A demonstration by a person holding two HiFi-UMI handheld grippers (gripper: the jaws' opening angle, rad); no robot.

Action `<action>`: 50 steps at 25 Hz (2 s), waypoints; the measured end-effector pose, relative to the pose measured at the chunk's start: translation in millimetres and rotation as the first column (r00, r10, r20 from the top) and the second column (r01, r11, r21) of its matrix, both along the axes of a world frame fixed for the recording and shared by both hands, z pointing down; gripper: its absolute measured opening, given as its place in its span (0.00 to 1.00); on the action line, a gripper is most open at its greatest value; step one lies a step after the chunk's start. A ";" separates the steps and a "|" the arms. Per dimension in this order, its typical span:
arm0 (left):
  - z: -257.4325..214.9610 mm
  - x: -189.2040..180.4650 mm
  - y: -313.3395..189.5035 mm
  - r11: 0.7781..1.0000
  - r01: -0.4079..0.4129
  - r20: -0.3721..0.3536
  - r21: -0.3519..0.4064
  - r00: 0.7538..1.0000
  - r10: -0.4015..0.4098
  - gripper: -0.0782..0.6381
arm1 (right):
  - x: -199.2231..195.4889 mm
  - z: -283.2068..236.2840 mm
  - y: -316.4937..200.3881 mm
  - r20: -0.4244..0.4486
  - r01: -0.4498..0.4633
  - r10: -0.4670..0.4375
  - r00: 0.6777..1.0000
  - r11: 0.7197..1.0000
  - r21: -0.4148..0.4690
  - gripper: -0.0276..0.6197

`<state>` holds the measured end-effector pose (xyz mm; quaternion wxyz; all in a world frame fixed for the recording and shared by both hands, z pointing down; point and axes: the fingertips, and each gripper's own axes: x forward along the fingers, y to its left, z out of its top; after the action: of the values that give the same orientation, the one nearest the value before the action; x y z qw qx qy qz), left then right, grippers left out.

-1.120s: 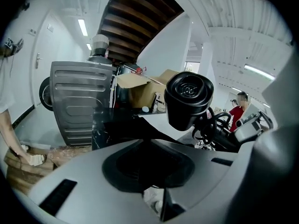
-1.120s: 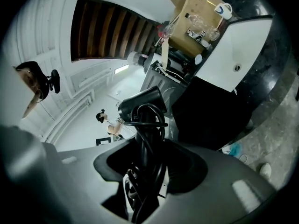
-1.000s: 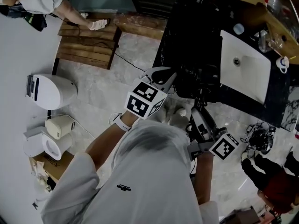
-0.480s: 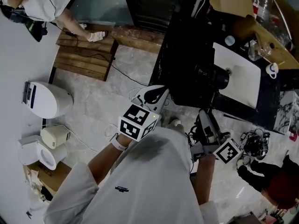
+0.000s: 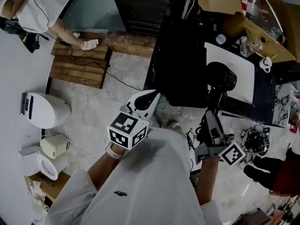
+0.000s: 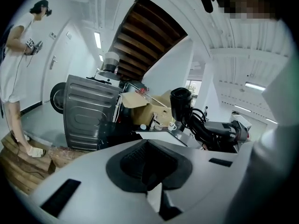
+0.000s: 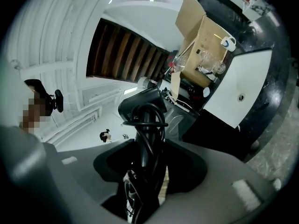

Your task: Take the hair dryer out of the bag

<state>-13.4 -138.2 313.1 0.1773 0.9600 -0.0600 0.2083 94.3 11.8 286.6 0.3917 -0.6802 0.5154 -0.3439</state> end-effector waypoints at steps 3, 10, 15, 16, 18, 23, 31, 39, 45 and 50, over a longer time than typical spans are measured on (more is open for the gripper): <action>-3.8 1.3 2.4 1.000 -0.009 -0.004 0.019 1.000 0.009 0.12 | 4.1 -2.2 9.3 -0.013 -0.018 0.019 1.000 1.000 0.008 0.37; -3.9 -0.6 10.4 0.999 -0.017 -0.010 0.030 1.000 0.017 0.12 | 2.4 3.5 30.8 -0.030 -0.061 0.061 0.998 0.998 0.017 0.37; -3.3 -0.4 10.3 0.999 -0.017 0.000 0.033 1.000 0.017 0.12 | 0.7 5.8 32.7 -0.028 -0.065 0.066 0.997 0.998 0.016 0.37; -3.5 -0.1 9.8 0.999 -0.017 0.000 0.033 1.000 0.017 0.12 | 0.5 6.6 32.1 -0.024 -0.066 0.066 0.998 0.998 0.016 0.37; -4.2 1.1 9.7 0.999 -0.018 -0.001 0.032 1.000 0.018 0.12 | 0.5 7.7 31.1 -0.016 -0.067 0.067 0.998 0.998 0.016 0.37; -4.4 3.9 11.7 0.999 -0.022 -0.003 0.031 1.000 0.022 0.12 | 1.3 6.9 27.0 0.005 -0.049 0.049 0.999 0.998 0.039 0.37; -6.0 8.9 18.3 0.998 -0.046 -0.006 0.035 0.999 0.046 0.12 | 1.0 2.3 20.6 0.022 0.000 -0.001 1.000 0.998 0.055 0.37; -6.3 6.4 23.6 0.998 -0.055 -0.009 0.037 0.998 0.056 0.12 | -1.1 -3.2 21.4 0.007 0.044 -0.045 0.999 0.998 0.055 0.37; -3.5 6.4 27.1 0.998 -0.060 -0.001 0.030 0.998 0.060 0.12 | -4.0 -2.5 26.6 0.014 0.035 -0.036 0.999 0.998 0.054 0.37; -2.7 4.3 28.2 0.998 -0.061 -0.001 0.029 0.998 0.061 0.12 | -4.8 -1.4 30.4 0.016 0.021 -0.022 1.000 0.998 0.053 0.37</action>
<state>-9.2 -110.0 310.5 0.1569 0.9640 -0.0337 0.2119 89.6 42.2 285.3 0.4099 -0.6614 0.5282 -0.3399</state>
